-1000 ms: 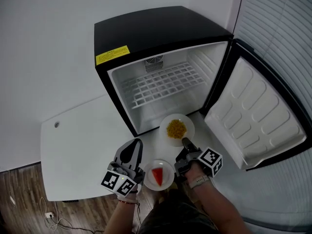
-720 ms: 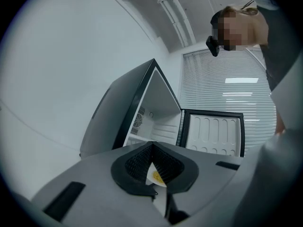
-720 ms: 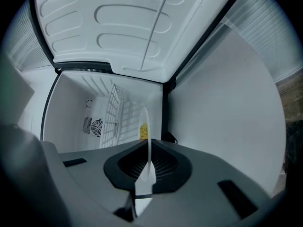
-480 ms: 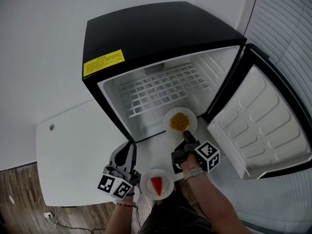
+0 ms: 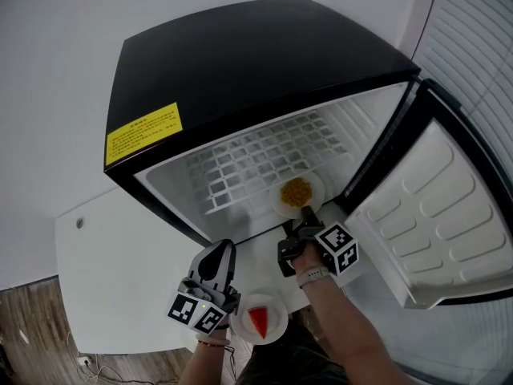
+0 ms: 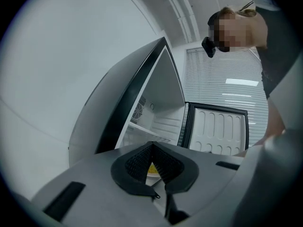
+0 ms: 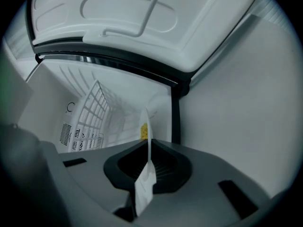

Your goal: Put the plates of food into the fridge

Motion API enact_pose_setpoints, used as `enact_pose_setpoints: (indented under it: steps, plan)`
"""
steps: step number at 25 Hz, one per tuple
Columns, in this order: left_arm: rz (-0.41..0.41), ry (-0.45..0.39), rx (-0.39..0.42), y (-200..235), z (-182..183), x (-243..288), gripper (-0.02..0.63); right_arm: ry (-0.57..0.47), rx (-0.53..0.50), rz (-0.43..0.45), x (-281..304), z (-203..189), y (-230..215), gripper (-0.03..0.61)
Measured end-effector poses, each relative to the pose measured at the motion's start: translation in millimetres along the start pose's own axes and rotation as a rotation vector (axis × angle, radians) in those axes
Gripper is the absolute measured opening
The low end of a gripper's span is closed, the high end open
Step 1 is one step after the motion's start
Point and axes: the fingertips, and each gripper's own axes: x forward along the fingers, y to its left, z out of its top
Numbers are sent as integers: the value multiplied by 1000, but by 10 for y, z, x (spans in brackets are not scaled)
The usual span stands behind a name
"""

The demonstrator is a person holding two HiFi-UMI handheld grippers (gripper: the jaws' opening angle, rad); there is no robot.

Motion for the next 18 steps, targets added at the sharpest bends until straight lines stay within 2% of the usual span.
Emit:
enact_pose_setpoints:
  steps: [6,11,18]
  plan:
    - [-52,25,-11,-73,-123,260,6,-11,-84,-1,175,61,64,12]
    - [-96,45,-18,-148,-224,471,6,-22,-114,-22,224,120,48,12]
    - [-104,62,-37,-174,-319,597,6,2,-188,-28,292,175,57,12]
